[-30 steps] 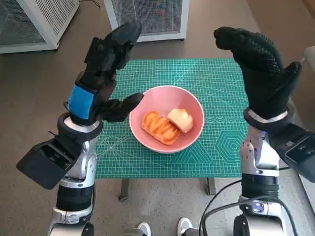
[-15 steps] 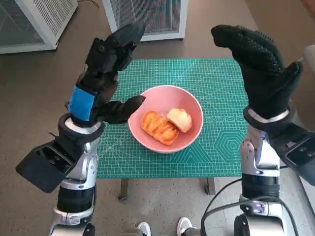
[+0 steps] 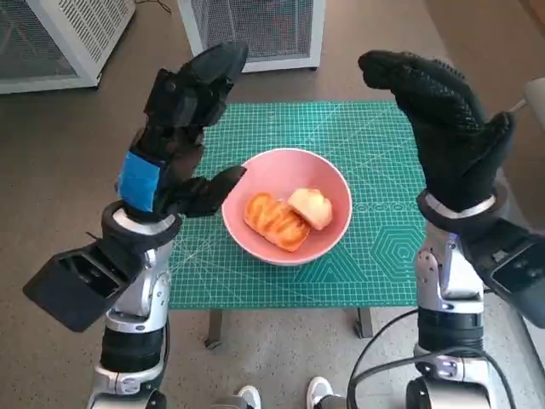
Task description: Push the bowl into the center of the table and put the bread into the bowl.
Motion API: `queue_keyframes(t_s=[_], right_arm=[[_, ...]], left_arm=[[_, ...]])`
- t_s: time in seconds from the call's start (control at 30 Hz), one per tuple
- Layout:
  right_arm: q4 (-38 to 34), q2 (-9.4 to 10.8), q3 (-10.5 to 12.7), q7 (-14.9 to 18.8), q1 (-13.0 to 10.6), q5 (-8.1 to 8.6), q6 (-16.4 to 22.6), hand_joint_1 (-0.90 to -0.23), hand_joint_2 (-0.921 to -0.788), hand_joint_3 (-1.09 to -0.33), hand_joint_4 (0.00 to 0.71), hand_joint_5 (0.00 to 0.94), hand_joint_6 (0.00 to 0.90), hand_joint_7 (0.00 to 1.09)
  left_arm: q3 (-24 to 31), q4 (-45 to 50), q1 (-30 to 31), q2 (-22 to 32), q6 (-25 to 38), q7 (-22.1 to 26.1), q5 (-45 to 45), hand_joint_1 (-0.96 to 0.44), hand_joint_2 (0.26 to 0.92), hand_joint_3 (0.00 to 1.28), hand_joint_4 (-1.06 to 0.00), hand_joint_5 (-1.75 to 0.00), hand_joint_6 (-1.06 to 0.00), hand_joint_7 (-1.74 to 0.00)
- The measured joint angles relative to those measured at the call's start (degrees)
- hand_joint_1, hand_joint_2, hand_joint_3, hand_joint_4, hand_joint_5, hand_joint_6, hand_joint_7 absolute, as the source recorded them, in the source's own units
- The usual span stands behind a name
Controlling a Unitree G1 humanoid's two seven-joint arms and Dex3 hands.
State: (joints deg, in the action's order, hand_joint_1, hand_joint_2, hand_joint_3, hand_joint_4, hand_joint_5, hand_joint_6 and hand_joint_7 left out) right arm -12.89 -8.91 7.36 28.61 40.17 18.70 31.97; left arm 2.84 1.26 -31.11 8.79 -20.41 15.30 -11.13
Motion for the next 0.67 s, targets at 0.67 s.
queue_keyframes(t_s=[0.67], right_arm=[[3.0, 0.0, -1.0, -2.2, -1.7, -1.17, -1.7, -0.537, -0.921, -0.610, 0.297, 0.000, 0.029, 0.61]], left_arm=[[0.2, 1.6, 0.8, -1.4, 0.4, -2.6, 0.2, -0.64, 0.921, 0.37, -0.22, 0.00, -0.04, -0.55]])
